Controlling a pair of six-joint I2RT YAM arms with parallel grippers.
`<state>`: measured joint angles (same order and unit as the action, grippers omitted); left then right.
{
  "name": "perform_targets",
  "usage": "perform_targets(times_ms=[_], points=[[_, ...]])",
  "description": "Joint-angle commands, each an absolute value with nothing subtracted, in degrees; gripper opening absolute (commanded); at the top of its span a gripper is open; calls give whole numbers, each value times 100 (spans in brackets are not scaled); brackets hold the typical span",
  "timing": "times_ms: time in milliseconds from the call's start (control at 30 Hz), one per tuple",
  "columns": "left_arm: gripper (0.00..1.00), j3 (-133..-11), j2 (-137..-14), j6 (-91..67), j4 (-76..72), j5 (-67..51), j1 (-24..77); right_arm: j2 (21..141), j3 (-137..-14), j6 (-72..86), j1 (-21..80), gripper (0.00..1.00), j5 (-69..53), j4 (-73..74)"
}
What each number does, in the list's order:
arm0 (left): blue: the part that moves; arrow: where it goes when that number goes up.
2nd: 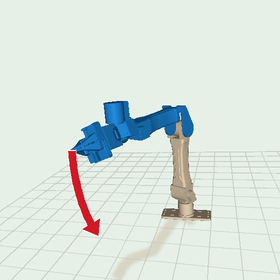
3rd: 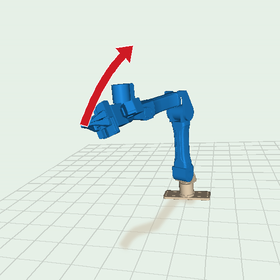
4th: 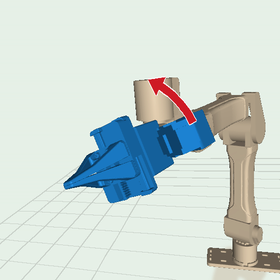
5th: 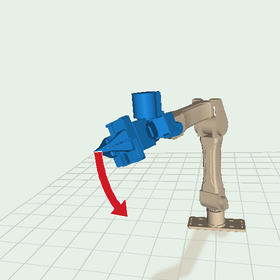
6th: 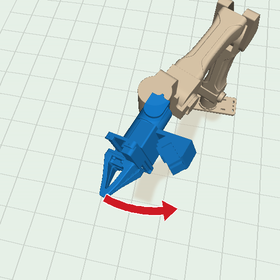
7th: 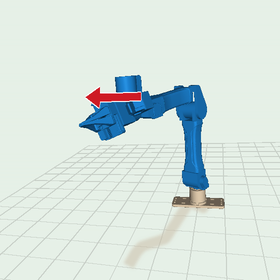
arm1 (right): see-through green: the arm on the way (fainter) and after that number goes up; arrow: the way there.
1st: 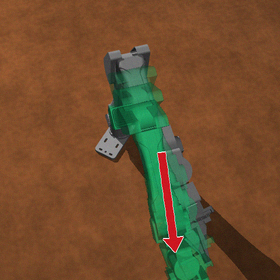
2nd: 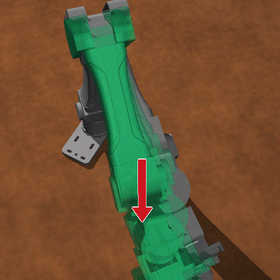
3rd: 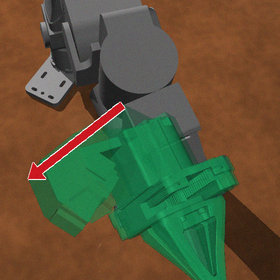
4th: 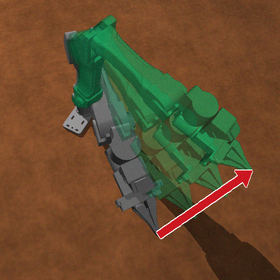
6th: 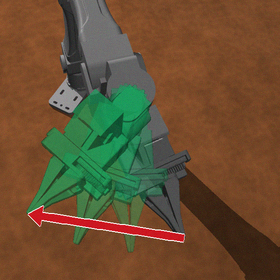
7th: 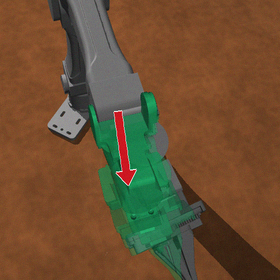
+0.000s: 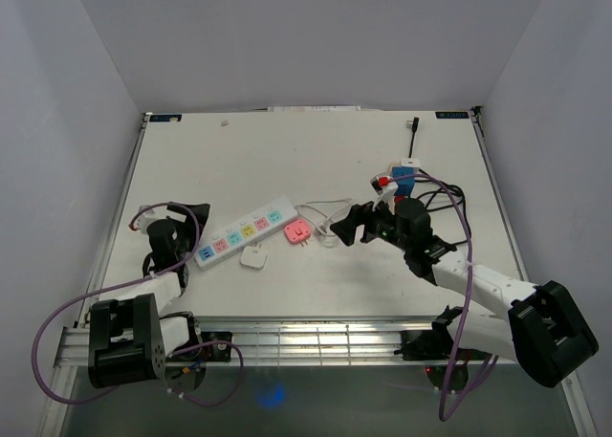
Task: Insert the plug
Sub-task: Move the socket to the center of the board.
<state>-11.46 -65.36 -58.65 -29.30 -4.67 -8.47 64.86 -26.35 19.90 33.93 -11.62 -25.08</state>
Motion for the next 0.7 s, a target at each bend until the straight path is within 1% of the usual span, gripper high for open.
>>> perform_targets(times_ms=[0,367,433,600,667], points=[[98,-835,-6346,-5862,-2979,-97,-861,6337,-2602,1872,3410,90,-1239,-2733],[98,-396,-5617,-5853,-3243,887,-896,6442,-2619,1854,3401,90,-1336,-2768],[98,-203,-5625,-5932,-3435,984,-905,6434,-2610,1854,3401,90,-1362,-2777],[98,-211,-6117,-5915,-3550,1037,-914,6442,-2610,1854,3410,90,-1380,-2795],[96,-80,-6135,-5784,-3997,827,-914,6451,-2610,1863,3401,90,-1397,-2812]])
